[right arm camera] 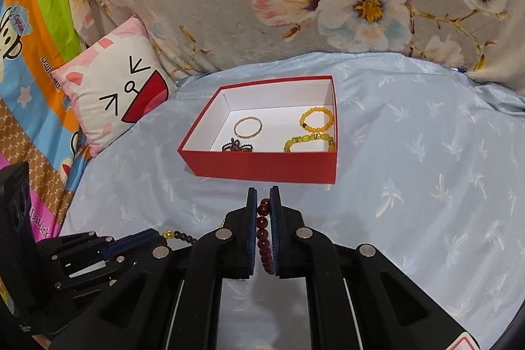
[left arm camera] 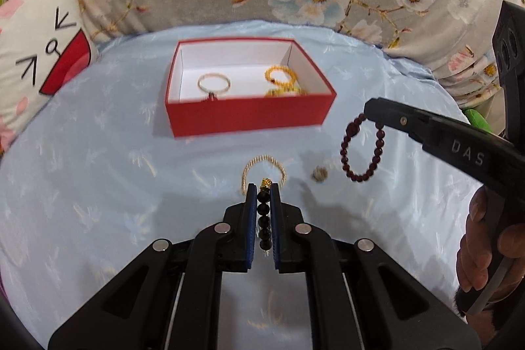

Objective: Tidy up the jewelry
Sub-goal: 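Carry both held bracelets into the red box and open both tools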

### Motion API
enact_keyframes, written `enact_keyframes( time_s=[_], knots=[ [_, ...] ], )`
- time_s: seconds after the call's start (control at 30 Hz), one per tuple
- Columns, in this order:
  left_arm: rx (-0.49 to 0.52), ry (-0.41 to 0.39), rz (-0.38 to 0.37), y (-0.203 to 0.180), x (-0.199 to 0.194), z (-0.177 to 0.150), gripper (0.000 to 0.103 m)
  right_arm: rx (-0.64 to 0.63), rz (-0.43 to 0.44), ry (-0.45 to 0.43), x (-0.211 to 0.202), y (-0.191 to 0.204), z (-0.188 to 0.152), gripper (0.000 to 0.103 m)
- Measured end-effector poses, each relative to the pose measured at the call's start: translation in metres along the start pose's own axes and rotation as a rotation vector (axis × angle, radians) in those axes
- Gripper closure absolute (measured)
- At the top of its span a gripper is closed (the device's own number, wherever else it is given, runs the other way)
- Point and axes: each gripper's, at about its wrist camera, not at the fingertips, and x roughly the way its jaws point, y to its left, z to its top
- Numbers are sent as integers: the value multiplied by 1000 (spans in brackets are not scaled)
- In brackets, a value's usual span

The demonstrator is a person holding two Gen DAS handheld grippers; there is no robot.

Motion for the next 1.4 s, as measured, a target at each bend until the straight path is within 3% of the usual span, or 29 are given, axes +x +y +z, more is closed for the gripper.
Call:
enact_keyframes(
  time_s=[0.37,0.67,1.03,1.17,1.33,1.4],
  knots=[
    [43,-113,-19,13,31,106,95,-8,13,-16,43,-11,73,95],
    [9,-54,-70,31,111,163,95,3,16,14,110,-15,120,95],
    [-40,68,-19,52,189,170,94,52,14,96,179,-34,123,95],
    [-28,44,64,57,180,161,78,62,29,119,191,-33,121,95],
    [-52,27,139,70,165,154,77,66,66,113,188,-26,123,95],
    [-61,26,187,75,160,150,77,43,20,116,191,-25,122,95]
  ],
)
